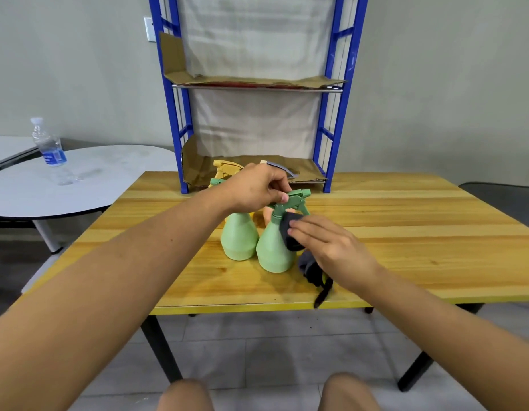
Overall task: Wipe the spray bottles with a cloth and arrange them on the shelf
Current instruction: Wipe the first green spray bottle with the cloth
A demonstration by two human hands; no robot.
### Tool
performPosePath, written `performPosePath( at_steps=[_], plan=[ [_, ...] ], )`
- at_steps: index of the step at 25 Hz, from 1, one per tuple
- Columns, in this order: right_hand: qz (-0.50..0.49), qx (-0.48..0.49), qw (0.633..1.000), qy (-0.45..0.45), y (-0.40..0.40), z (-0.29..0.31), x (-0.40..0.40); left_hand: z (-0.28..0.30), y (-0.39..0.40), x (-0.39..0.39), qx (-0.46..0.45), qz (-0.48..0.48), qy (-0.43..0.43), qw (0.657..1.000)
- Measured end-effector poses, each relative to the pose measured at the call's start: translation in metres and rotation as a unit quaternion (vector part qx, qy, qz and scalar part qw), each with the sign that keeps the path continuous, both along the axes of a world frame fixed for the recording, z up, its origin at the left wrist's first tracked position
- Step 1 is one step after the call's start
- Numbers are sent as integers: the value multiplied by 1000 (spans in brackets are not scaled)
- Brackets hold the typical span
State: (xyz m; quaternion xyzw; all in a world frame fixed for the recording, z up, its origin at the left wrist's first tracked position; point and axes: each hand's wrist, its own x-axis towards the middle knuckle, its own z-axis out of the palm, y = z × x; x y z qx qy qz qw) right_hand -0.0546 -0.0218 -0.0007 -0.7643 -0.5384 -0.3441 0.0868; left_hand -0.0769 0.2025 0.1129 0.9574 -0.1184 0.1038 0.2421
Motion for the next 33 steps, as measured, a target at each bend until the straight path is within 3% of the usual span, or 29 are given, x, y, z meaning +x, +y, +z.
performPosePath(
  at_steps=[4, 10, 15, 18, 20, 25, 30, 33],
  plan=[
    [38, -74, 997, -6, -17, -28, -13, 0, 1, 1, -6, 2, 10, 1000],
    [-52, 9, 996, 77, 3, -5, 8, 0, -1, -2, 5, 6, 0, 1000],
    [-4, -111, 992, 59, -19, -23, -18, -2, -1, 0, -6, 8, 9, 1000],
    [-41, -7, 994, 101, -4, -4, -1, 0, -1, 0, -5, 6, 11, 1000],
    [-45, 21, 996, 80, 5, -4, -3, 0, 0, 0, -2, 7, 9, 1000],
    [66, -121, 990, -22, -6, -27, -41, -1, -2, -1, -14, 12, 17, 1000],
    [10, -6, 1000, -1, 26, 1, -21, 2, -2, -3, 0, 13, 10, 1000],
    [65, -116, 990, -52, 41, -18, -42, 1, 1, -3, -22, 12, 24, 999]
  ],
)
